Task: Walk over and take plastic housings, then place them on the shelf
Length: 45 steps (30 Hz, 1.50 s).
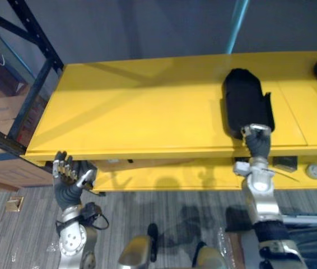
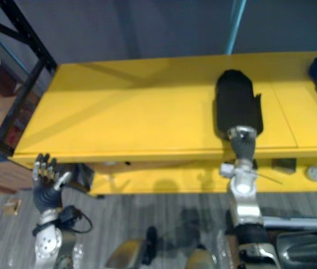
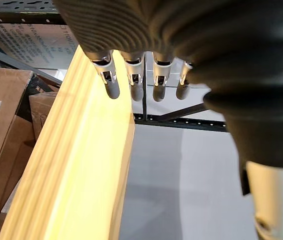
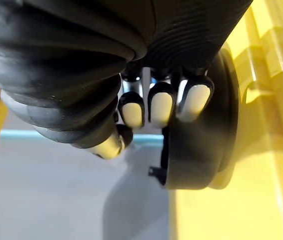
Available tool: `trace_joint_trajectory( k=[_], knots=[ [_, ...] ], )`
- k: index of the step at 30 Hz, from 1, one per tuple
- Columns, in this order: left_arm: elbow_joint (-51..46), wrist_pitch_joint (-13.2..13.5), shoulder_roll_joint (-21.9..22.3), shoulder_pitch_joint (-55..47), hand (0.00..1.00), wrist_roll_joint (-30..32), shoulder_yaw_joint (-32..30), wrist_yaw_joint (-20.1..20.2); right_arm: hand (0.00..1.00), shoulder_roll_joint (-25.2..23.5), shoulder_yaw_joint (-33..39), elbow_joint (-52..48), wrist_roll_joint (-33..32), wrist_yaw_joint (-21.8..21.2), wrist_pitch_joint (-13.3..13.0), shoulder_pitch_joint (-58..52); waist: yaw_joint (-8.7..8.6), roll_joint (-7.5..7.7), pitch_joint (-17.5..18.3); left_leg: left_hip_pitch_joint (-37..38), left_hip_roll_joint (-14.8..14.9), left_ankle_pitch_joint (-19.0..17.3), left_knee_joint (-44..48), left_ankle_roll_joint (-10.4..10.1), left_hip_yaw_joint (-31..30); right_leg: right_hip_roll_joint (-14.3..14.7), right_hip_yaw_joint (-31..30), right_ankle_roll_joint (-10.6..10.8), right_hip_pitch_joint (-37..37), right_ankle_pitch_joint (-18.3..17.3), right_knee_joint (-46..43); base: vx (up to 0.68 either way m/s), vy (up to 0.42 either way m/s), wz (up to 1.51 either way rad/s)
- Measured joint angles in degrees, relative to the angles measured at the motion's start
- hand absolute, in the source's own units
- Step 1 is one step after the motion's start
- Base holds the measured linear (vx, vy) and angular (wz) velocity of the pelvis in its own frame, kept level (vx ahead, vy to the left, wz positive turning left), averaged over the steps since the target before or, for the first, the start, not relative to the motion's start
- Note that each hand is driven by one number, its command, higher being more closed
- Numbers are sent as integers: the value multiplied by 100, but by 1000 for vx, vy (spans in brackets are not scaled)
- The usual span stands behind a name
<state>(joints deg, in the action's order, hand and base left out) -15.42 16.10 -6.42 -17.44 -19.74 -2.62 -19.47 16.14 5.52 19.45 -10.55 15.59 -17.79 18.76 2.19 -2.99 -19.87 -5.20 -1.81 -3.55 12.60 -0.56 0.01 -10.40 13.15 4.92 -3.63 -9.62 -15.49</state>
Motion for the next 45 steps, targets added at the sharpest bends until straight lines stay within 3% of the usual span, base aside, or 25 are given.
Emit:
trace_joint_trajectory(
  k=[13,23,25,31,33,35,39,40,45],
  knots=[
    [30,-10,-26,64,0,-10,161,-5,100,588,116,1053,-450,-169,-34,895,36,-152,-81,-80,-71,23,92,21,-86,-56,-5,-10,98,-99,-220,3,-2,4],
    [147,-9,-210,105,0,-11,365,-11,100,797,100,1282,-570,-313,46,1112,72,-166,-89,-73,-68,23,87,20,-91,-55,-10,15,98,-106,-246,0,0,0],
    [143,-7,-204,123,0,-11,364,-11,100,706,99,960,-561,-282,55,904,76,-165,-89,-76,-65,22,83,19,-96,-53,-7,15,98,-105,-236,0,0,0],
    [70,5,-127,120,0,4,358,-11,100,-152,-220,-975,-423,-332,199,-573,19,-149,-86,-73,-54,-20,26,29,-49,-50,-12,92,57,-49,-62,23,9,-3],
    [66,15,-71,119,0,8,334,-9,100,-322,-363,-1448,-325,-559,284,-975,16,-109,-65,-71,-30,-70,10,32,20,-48,-55,105,43,3,46,40,30,-14],
    [65,16,-23,103,0,14,334,-2,100,-391,-483,-1680,-305,-702,301,-1185,9,-37,-27,-71,-16,-118,8,35,50,-35,-73,107,11,49,152,50,21,-8],
    [-63,55,4,53,0,59,322,3,100,-701,-499,-2169,-207,-804,294,-1547,10,259,158,-64,30,-209,2,46,90,24,-105,59,-55,153,354,73,11,-5],
    [-142,68,6,13,0,59,309,3,0,-757,-496,-2374,-198,-796,291,-1681,18,320,210,-63,33,-217,-2,24,104,30,-140,59,-58,162,385,92,31,-9],
    [-220,209,14,12,0,60,92,-7,0,-842,-311,-2815,-45,-460,163,-2017,1,438,535,141,15,-226,-129,35,184,51,-251,30,-246,290,604,77,29,-6]
  ],
)
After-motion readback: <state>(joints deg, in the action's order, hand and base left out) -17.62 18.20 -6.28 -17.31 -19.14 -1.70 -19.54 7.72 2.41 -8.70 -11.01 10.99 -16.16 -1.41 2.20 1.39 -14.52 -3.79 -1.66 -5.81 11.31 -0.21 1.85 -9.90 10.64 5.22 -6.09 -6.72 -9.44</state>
